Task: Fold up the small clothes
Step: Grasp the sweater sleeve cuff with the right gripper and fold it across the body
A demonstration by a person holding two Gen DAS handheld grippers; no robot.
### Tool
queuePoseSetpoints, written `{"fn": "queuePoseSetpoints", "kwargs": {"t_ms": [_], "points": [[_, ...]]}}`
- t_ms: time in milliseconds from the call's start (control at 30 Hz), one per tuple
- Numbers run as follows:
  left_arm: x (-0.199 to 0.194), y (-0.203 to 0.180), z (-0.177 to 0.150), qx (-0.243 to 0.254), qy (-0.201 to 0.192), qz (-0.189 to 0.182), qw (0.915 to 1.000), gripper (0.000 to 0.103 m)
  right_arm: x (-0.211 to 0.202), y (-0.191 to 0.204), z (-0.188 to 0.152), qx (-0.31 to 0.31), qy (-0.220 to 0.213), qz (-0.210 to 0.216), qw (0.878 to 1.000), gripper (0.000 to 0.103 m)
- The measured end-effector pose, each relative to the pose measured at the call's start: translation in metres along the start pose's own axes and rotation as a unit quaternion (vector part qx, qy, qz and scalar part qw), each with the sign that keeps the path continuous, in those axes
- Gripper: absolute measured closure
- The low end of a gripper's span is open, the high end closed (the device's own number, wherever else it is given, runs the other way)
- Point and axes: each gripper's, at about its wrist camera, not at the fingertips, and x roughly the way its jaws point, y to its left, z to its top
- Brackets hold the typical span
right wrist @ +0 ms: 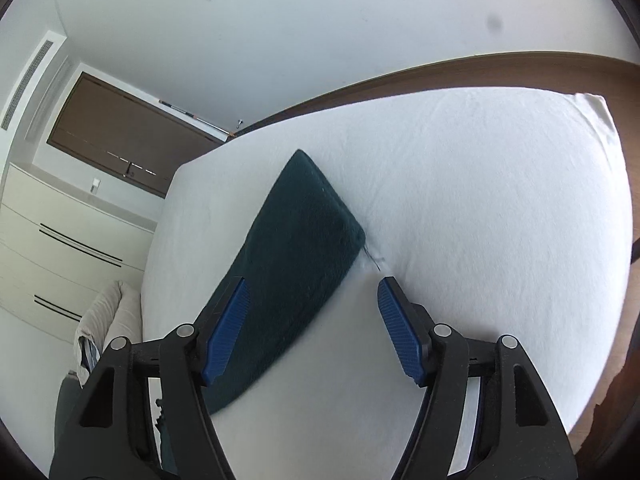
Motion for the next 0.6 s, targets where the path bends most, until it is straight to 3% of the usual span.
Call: {"fn": "queuePoseSetpoints", "kwargs": {"t_ms": [67, 133, 200, 300, 433, 500, 600], "points": [[0.003, -0.008, 0.001, 0.019, -0.007, 0.007, 0.9998, 0.0, 0.018, 0.004, 0.009, -0.006, 0.009, -0.003, 1.0, 0.053], [0.008, -0.013, 0.002, 0.027, -0.005, 0.002, 0.9996, 0.0, 0.036, 0.009, 0.014, -0.005, 0.022, -0.012, 1.0, 0.079], [0.014, -0.013, 0.006, 0.024, -0.002, -0.013, 0.9996, 0.0, 0.046, 0.014, 0.019, -0.016, 0.023, -0.02, 0.999, 0.093], [0.02, -0.008, 0.012, 0.015, -0.003, -0.033, 0.9993, 0.001, 0.053, 0.038, 0.02, -0.049, 0.014, -0.029, 0.998, 0.096], [0.031, 0.006, 0.022, -0.017, 0.009, -0.071, 0.9973, 0.009, 0.061, 0.102, 0.012, -0.118, 0.015, -0.011, 0.993, 0.096], [0.036, 0.015, 0.027, -0.037, 0.014, -0.094, 0.9947, 0.011, 0.066, 0.165, -0.01, -0.174, 0.029, 0.004, 0.984, 0.096], [0.042, 0.028, 0.035, -0.058, 0.017, -0.116, 0.9914, 0.015, 0.08, 0.256, -0.067, -0.28, 0.057, 0.03, 0.958, 0.096]]}}
